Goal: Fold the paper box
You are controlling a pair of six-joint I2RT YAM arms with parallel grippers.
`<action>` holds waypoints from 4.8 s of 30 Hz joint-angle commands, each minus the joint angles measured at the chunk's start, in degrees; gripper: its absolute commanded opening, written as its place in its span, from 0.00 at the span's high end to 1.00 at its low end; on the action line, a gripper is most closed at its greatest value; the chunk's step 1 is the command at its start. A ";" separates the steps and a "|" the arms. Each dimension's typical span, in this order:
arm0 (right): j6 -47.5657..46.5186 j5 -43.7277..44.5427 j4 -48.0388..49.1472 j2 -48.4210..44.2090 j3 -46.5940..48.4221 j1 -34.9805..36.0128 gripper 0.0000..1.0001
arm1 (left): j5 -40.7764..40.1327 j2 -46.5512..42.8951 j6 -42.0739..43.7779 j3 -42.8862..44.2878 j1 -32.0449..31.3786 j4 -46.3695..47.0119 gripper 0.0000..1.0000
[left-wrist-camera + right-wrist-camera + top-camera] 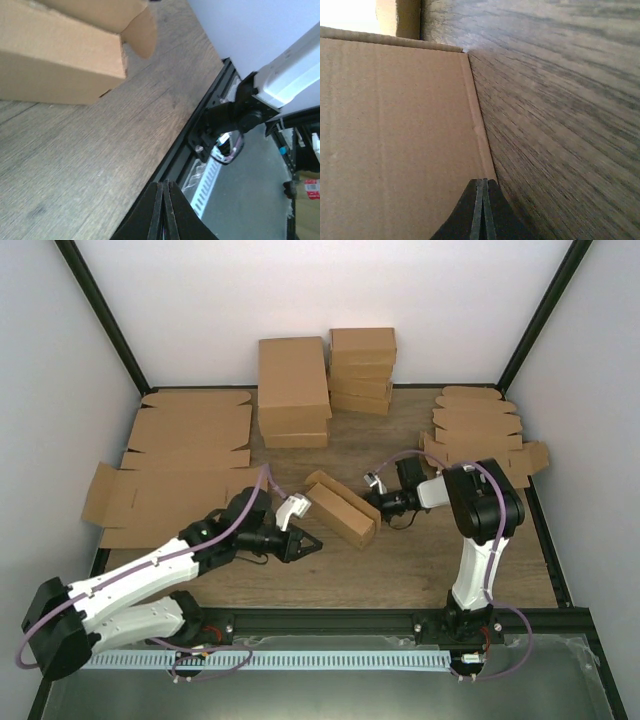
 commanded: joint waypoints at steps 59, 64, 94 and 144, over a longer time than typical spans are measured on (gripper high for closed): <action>-9.44 12.31 -9.14 3.48 11.87 10.13 0.94 | -16.39 10.27 -7.82 -18.60 -4.90 26.11 0.96; -7.44 18.04 -10.12 -1.98 11.02 7.04 0.92 | -16.46 9.63 -7.76 -18.75 -4.83 25.50 0.96; -9.01 54.04 -28.55 -43.80 13.39 29.99 0.23 | -32.06 -8.84 -2.79 0.30 7.95 -15.44 0.87; -9.09 72.92 -35.12 -29.69 10.91 37.35 0.26 | -33.99 15.38 23.99 6.93 8.44 1.71 0.67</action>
